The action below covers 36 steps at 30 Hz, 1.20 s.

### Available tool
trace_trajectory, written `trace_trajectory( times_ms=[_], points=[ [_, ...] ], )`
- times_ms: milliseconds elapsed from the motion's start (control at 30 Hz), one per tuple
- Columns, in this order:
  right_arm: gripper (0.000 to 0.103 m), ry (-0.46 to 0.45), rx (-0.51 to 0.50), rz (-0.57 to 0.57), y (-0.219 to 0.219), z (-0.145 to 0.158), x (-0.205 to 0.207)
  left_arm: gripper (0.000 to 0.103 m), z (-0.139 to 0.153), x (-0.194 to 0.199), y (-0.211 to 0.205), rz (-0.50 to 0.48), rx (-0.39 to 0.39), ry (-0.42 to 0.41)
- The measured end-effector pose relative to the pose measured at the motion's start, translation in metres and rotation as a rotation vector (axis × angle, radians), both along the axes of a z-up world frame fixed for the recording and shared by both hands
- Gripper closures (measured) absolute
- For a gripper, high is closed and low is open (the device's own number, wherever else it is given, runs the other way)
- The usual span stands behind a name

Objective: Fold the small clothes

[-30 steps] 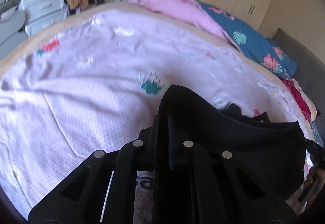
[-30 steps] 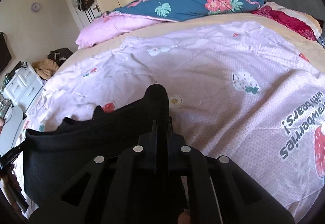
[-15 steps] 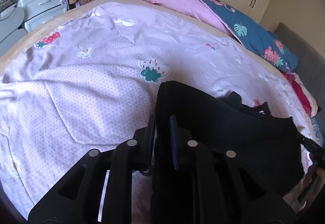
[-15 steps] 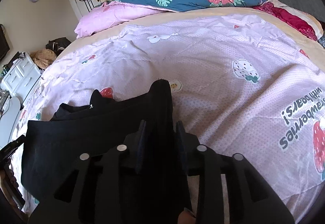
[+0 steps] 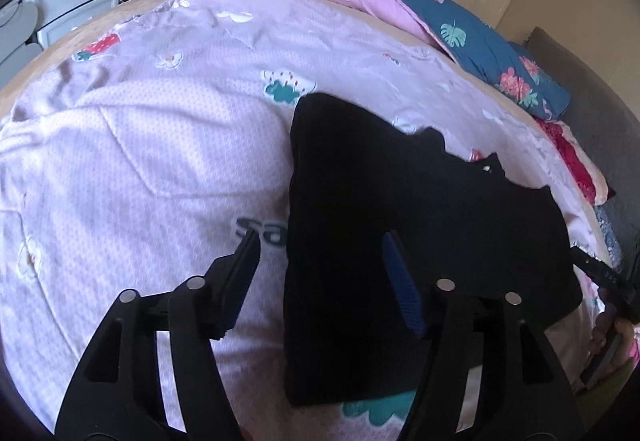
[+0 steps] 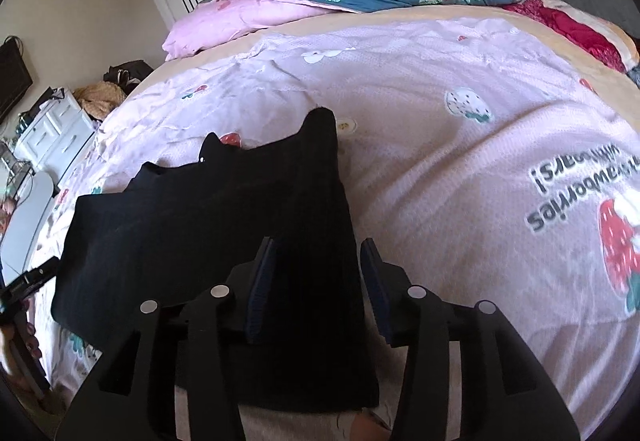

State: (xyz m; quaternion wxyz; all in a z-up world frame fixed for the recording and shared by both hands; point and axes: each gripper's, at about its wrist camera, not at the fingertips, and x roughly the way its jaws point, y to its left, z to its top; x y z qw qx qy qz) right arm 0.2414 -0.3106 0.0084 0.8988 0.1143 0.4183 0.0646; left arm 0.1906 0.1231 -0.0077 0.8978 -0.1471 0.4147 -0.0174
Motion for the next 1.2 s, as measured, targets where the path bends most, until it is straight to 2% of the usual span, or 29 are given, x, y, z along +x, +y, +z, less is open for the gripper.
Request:
trace_trajectory(
  times_ms=[133,300,333,367,400,433,633,800,933,1000,1067,1200],
  points=[
    [0.057,0.029,-0.011,0.004,-0.002,-0.008,-0.012,0.04,-0.008,-0.006,-0.003,-0.011,-0.021,0.028],
    [0.058,0.038,-0.071,-0.008,0.002,-0.014,-0.023,0.041,-0.014,-0.014,-0.007,-0.006,-0.006,0.045],
    [0.066,0.039,-0.077,-0.004,0.003,-0.015,-0.025,0.055,-0.015,-0.016,-0.006,-0.005,-0.009,0.047],
    [0.085,0.043,-0.071,0.005,0.003,-0.016,-0.025,0.069,-0.016,-0.017,-0.006,-0.008,-0.02,0.048],
    [0.094,0.049,-0.058,0.007,0.002,-0.018,-0.025,0.091,-0.016,-0.019,-0.006,-0.01,-0.026,0.049],
    [0.096,0.049,-0.055,-0.005,0.001,-0.018,-0.025,0.098,-0.016,-0.02,-0.007,-0.01,-0.02,0.05],
    [0.096,0.017,-0.015,-0.039,-0.011,-0.009,-0.039,0.099,-0.012,-0.035,-0.012,-0.008,0.06,0.04],
    [0.094,0.067,-0.045,-0.054,-0.01,-0.023,-0.037,0.098,-0.017,-0.038,-0.015,-0.012,0.079,0.06],
    [0.074,0.053,-0.091,-0.086,-0.011,-0.023,-0.04,0.097,-0.017,-0.042,-0.021,-0.017,0.119,0.063],
    [0.073,0.051,-0.086,-0.094,-0.012,-0.024,-0.042,0.097,-0.016,-0.044,-0.023,-0.017,0.131,0.061],
    [0.062,0.042,-0.079,-0.103,-0.012,-0.023,-0.045,0.096,-0.015,-0.046,-0.025,-0.017,0.142,0.057],
    [0.058,0.018,-0.123,-0.111,-0.01,-0.02,-0.052,0.094,-0.015,-0.051,-0.027,-0.019,0.157,0.056]
  ],
)
